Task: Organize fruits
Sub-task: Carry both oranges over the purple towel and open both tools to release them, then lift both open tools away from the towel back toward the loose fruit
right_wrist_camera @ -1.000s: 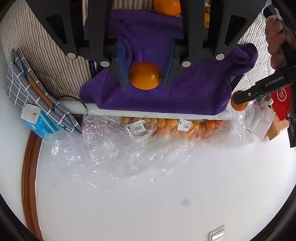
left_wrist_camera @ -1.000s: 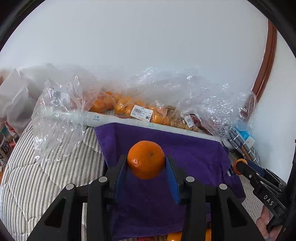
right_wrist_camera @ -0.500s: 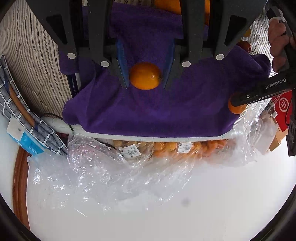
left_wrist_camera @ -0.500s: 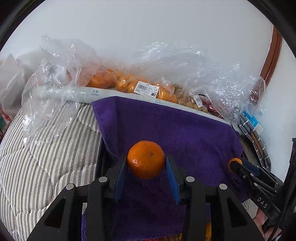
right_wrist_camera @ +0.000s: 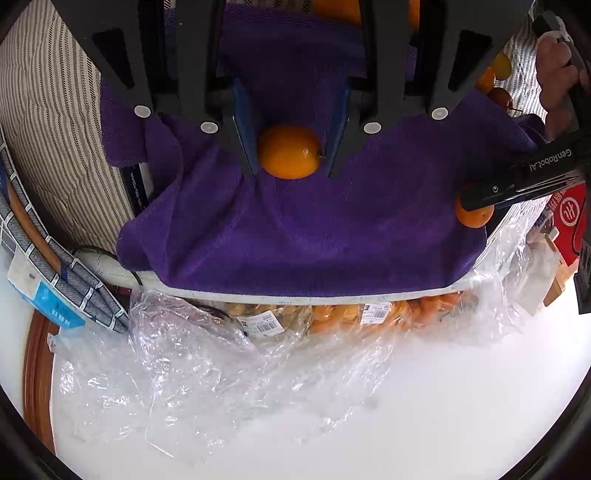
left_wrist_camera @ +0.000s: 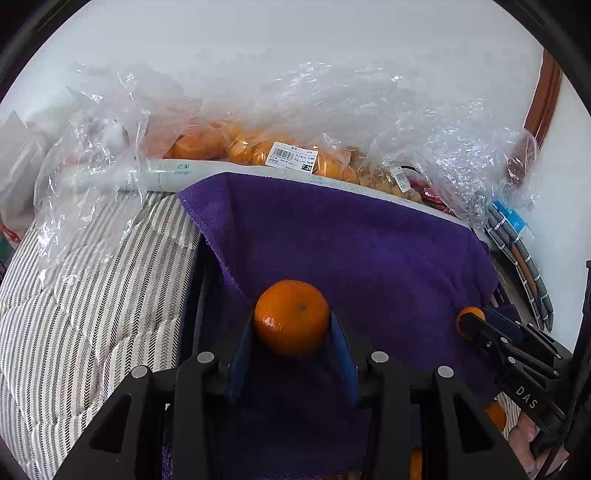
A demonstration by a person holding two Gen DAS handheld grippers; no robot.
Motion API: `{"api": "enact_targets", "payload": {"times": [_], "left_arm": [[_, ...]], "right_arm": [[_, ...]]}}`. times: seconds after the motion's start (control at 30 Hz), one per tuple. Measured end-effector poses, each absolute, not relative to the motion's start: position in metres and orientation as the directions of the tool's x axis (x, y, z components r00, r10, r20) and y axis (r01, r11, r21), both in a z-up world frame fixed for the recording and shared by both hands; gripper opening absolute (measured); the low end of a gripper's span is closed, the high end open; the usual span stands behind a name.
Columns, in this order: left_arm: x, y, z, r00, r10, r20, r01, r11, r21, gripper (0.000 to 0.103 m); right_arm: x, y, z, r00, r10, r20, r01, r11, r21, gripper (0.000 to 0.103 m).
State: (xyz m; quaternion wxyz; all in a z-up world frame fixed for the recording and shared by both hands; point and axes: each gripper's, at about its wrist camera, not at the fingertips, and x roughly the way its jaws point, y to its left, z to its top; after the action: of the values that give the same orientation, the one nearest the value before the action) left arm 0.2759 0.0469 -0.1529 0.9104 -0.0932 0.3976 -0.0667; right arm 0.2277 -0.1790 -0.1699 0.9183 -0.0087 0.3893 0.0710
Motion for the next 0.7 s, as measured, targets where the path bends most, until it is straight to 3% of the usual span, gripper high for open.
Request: {"api": "enact_targets", "payload": {"times": [0.27,0.43,0.5,0.57,0.7], "left_arm": [[0.275,0.041,-0.154,0.674,-0.183,-0.716,0.055,0.979,-0.199,0.039],[0.274,0.039,-0.153,0.672,-0.188,-0.716,0.064,0.978,-0.196,0.040],[0.272,0.042,-0.152,0.680,-0.204,-0.704,0.064,0.973,-0.220,0.041],[0.271,0.043,-0.150,0.682,-0.215,-0.699,0.064,0.970,-0.236,0.047],[0.267,0.044,-0.145,0.697,-0.212,-0.685,0.057,0.969,-0.242,0.047]], "right_arm": [[0.224,-0.179,-0.166,0.705,0.118,-0.699,-0.134,0.990,0.033,0.038],[0.223,-0.180,-0.164,0.711,0.106,-0.695,-0.124,0.992,0.024,0.049],[0.220,-0.181,-0.161,0.727,0.097,-0.680,-0.116,0.993,0.017,0.060],[0.217,-0.182,-0.159,0.749,0.089,-0.657,-0.113,0.994,0.005,0.063],[0.216,-0.186,-0.154,0.756,0.083,-0.649,-0.101,0.995,0.009,0.063]]}}
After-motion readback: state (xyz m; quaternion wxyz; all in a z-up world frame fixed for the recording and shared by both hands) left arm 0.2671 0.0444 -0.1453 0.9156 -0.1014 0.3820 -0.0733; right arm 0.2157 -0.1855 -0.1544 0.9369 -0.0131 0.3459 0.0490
